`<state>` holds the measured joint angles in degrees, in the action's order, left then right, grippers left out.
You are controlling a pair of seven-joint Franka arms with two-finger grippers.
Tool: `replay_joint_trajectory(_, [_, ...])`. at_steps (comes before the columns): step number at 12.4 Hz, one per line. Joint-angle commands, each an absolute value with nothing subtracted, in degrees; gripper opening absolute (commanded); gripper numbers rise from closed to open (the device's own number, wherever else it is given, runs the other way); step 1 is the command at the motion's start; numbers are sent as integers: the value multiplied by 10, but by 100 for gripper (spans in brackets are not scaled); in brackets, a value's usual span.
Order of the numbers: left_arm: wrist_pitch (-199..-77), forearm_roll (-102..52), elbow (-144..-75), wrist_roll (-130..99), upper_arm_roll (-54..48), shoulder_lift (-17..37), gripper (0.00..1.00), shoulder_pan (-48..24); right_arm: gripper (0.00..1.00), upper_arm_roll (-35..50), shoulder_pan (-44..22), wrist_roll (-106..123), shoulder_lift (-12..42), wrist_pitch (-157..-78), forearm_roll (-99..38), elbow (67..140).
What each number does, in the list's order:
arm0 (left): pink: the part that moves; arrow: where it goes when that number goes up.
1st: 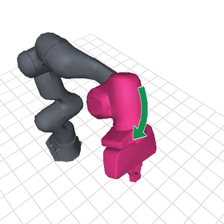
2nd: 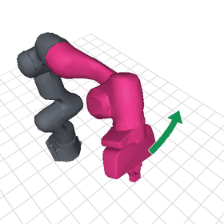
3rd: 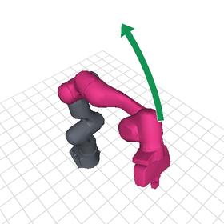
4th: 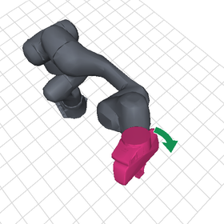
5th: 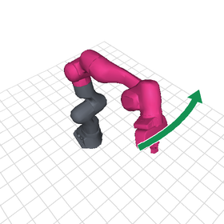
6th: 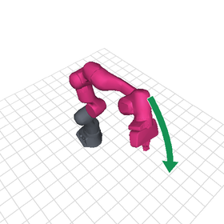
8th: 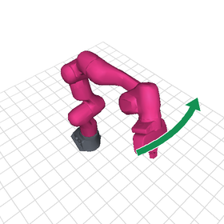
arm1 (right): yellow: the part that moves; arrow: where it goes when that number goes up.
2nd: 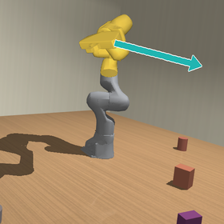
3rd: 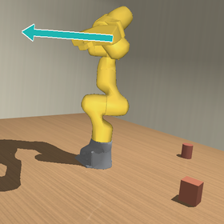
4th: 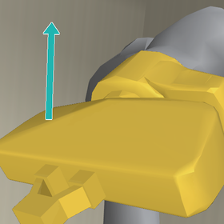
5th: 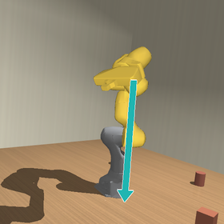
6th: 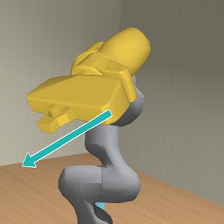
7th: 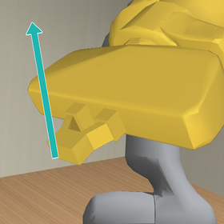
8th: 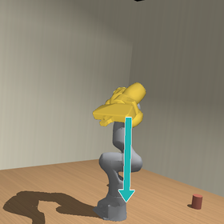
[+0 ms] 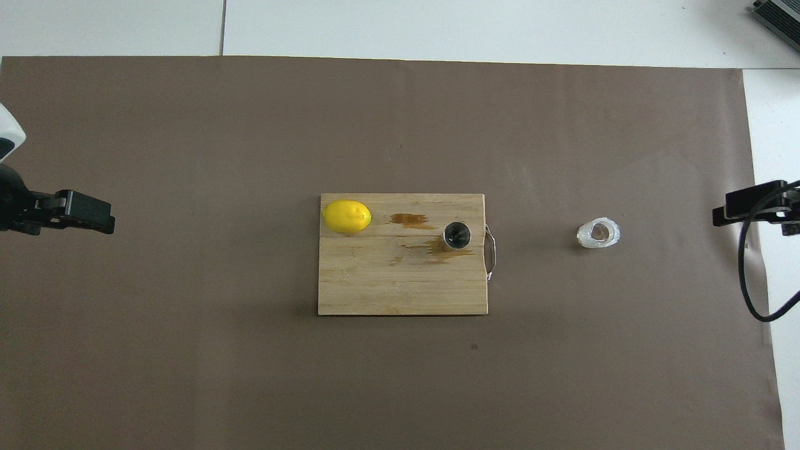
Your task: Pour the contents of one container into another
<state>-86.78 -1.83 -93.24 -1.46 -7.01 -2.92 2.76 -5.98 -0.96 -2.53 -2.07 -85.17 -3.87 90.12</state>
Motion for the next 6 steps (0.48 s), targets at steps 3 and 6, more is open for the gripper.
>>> replay_joint_trajectory(3, [-862,-10,-942,-13,-73,-41,100,33,100,-67,-36,-41,-18,-845,33,894])
replay_joint_trajectory(6, [-862,-10,-942,-13,-73,-41,100,33,100,-64,-32,-35,-18,-846,31,896])
